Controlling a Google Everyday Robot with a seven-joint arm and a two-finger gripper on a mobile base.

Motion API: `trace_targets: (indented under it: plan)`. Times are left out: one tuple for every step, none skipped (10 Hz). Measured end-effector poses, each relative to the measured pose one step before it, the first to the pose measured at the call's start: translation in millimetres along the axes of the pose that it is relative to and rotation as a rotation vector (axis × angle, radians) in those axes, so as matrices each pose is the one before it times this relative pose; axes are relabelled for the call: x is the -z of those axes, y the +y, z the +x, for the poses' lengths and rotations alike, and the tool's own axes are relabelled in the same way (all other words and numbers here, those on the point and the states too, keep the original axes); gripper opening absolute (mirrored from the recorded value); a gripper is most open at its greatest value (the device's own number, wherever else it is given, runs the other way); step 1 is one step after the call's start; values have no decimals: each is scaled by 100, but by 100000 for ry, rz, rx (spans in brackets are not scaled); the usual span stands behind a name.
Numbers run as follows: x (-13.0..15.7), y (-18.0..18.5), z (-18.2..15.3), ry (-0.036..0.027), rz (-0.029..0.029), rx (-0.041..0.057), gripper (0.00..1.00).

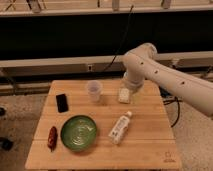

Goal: Move the arm in a circular motion

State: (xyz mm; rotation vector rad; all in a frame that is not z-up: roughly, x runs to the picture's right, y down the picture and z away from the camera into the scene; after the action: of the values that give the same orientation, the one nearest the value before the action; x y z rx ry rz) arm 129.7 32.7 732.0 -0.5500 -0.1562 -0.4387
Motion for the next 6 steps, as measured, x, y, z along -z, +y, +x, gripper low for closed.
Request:
trace_targets:
  plan:
    - [32,-78,-49,-201,89,173,80]
    - [50,109,285,39,74,374,80]
    - [-56,282,268,423,-375,-125,80]
    - [-51,-71,-368,-223,-74,230,80]
    - [-12,-57,-291,-216,18,33,80]
    - [26,-27,-28,34,135,45,80]
